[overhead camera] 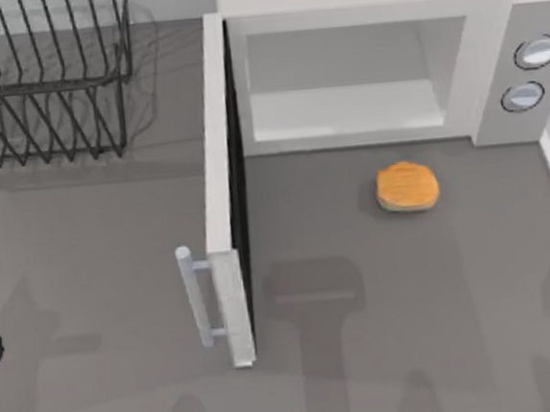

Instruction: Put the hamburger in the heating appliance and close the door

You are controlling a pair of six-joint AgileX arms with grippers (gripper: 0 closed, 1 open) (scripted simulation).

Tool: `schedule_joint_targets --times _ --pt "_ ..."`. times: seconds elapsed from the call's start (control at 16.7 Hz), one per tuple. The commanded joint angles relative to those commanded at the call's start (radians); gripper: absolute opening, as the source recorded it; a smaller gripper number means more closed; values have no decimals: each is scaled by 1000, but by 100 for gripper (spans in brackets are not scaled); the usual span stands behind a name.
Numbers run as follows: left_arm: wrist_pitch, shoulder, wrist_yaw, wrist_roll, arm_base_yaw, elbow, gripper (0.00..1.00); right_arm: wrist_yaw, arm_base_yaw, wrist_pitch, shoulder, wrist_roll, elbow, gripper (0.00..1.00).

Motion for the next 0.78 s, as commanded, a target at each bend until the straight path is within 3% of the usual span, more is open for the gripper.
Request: schedule_joint_targets --times 0.36,0.6,0.78 --pt "141 175 -5 4 -7 37 0 0 0 0 0 0 0 100" --pt "136 173 -6 2 -8 35 0 0 0 0 0 0 0 100" --pt "72 236 -52 -47 -70 101 0 0 0 0 0 0 0 100"
